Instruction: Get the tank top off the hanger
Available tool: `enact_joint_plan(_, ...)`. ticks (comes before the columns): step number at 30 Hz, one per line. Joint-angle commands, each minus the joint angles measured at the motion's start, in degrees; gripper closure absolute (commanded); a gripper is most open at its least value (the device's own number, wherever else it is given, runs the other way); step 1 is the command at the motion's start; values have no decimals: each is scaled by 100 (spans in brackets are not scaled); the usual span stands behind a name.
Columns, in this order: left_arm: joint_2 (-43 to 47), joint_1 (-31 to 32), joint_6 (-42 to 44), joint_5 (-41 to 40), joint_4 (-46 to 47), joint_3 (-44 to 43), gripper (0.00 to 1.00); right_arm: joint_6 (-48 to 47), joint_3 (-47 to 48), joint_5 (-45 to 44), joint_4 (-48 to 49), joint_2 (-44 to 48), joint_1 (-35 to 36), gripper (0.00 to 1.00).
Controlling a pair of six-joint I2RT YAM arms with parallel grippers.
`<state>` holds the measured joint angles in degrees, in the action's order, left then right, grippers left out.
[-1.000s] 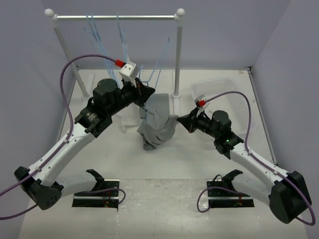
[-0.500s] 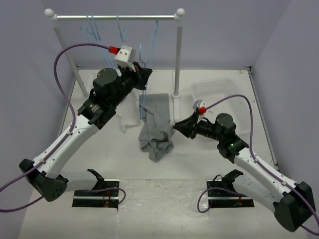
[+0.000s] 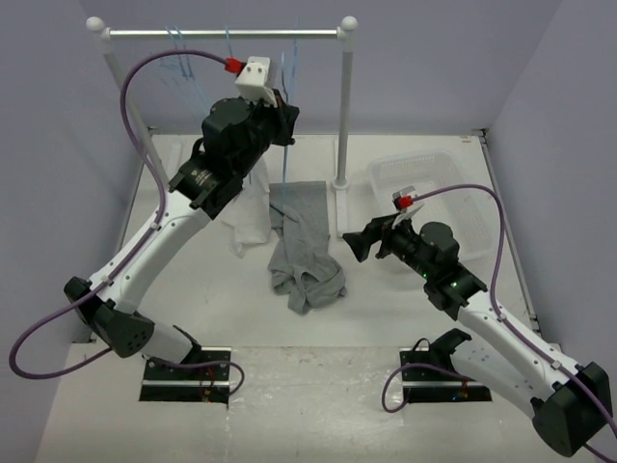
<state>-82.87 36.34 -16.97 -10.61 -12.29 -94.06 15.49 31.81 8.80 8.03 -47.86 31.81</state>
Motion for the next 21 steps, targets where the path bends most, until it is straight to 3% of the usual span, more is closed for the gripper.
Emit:
enact_joint_plan(1, -544, -188, -7, -240, -386, -1135, 100, 165, 264, -510, -82, -66, -8, 1)
enact_joint_plan(6, -1538, -821, -263, 366, -792, -2466, 100, -1, 299, -870, -161, -66, -8, 1)
enact_joint_plan(15, -2057, -1120, -114, 753, -388, -2888, 100, -274, 422, -1231, -83, -57, 0, 1)
enact_joint_plan(21, -2760, -1173, -324, 526, -564, -3523, 100, -380, 571, -1302, -21, -338, 0, 1)
